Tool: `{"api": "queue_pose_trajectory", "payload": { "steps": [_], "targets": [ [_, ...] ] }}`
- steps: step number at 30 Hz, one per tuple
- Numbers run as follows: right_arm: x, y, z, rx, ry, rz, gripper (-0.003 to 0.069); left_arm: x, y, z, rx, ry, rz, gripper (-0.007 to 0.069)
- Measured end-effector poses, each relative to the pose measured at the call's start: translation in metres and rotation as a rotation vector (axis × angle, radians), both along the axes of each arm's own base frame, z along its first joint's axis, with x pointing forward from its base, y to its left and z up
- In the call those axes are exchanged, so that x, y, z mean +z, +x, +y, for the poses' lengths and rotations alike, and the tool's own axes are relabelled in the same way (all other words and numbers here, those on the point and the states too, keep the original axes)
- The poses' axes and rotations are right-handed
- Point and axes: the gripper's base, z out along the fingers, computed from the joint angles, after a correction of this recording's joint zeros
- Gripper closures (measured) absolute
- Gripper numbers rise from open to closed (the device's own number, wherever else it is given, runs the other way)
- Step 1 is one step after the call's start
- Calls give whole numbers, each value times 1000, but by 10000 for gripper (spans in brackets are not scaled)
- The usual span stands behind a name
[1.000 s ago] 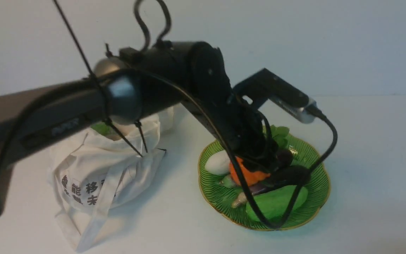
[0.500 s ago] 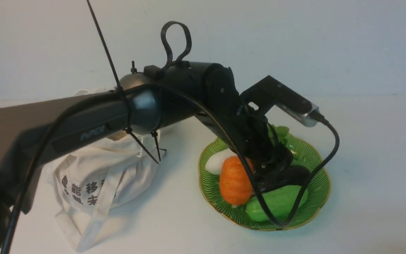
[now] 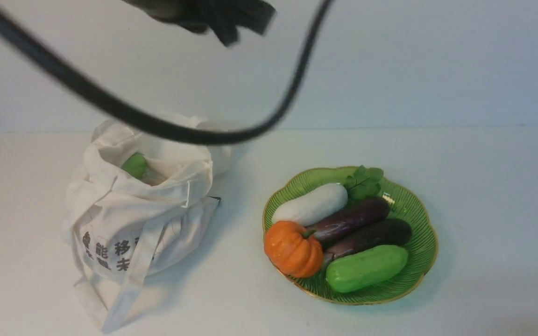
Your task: Take vegetables from cloth bag on white table place on plate.
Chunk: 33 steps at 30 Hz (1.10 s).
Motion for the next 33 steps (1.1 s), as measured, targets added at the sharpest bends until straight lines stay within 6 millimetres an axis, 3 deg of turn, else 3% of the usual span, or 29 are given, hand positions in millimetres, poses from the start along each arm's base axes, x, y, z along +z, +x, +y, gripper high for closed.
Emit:
{"api": "queue_pose_trajectory", "payload": {
  "steps": [2, 4, 6, 8, 9, 10, 12, 18, 22, 26, 33],
  "targets": [
    [0, 0, 0, 0, 0, 0, 673, 38, -56, 43, 41, -116, -116, 629],
    [0, 0, 0, 0, 0, 0, 673, 45, -88, 65, 46, -188, -171, 629],
    [0, 0, 0, 0, 0, 0, 673, 44, -104, 76, 49, -231, -197, 629],
    [0, 0, 0, 0, 0, 0, 673, 30, -141, 101, 52, -333, -249, 629],
    [0, 0, 0, 0, 0, 0, 673, 24, -142, 101, 52, -330, -241, 629],
    [0, 0, 0, 0, 0, 0, 673, 16, -155, 110, 46, -365, -270, 629],
    [0, 0, 0, 0, 0, 0, 673, -13, -171, 119, 29, -389, -290, 629],
    [0, 0, 0, 0, 0, 0, 673, -73, -198, 134, -9, -440, -327, 629],
    [0, 0, 0, 0, 0, 0, 673, -95, -215, 145, -15, -479, -357, 629],
    [0, 0, 0, 0, 0, 0, 673, -113, -229, 155, -18, -505, -390, 629],
    [0, 0, 0, 0, 0, 0, 673, -127, -227, 156, -10, -461, -412, 629]
  ]
}}
